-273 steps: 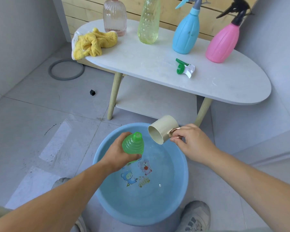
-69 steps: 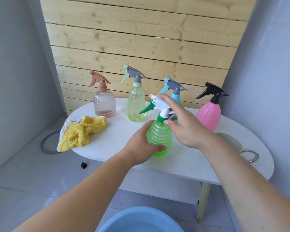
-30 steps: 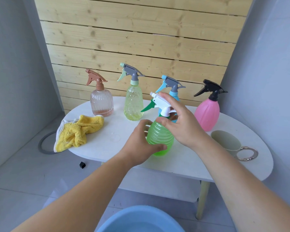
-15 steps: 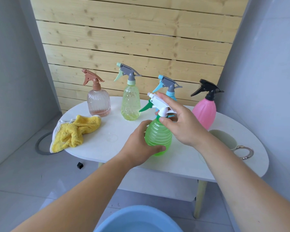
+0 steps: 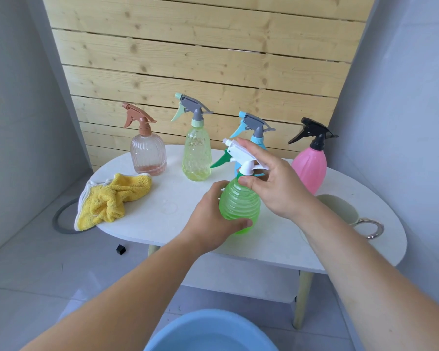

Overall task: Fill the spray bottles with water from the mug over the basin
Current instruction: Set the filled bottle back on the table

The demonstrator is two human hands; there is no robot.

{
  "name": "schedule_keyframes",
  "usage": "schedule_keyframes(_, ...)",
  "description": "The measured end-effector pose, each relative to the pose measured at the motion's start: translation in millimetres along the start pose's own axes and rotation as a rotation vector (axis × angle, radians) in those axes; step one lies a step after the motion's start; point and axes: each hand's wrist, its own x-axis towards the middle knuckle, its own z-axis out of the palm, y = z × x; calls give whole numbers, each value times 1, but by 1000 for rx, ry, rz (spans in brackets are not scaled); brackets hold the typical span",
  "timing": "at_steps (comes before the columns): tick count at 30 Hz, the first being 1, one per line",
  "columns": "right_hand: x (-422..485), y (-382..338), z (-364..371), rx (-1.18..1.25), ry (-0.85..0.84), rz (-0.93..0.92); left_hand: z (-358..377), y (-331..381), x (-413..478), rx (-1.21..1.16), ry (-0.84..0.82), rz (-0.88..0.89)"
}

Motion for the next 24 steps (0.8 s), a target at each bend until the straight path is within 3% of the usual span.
schedule_keyframes(7, -3, -4, -7, 36, -101, 7, -1, -2, 2, 38, -61, -2)
schedule_keyframes(24, -2, 1, 4, 64, 82, 87, 3, 4, -1, 119, 8, 14)
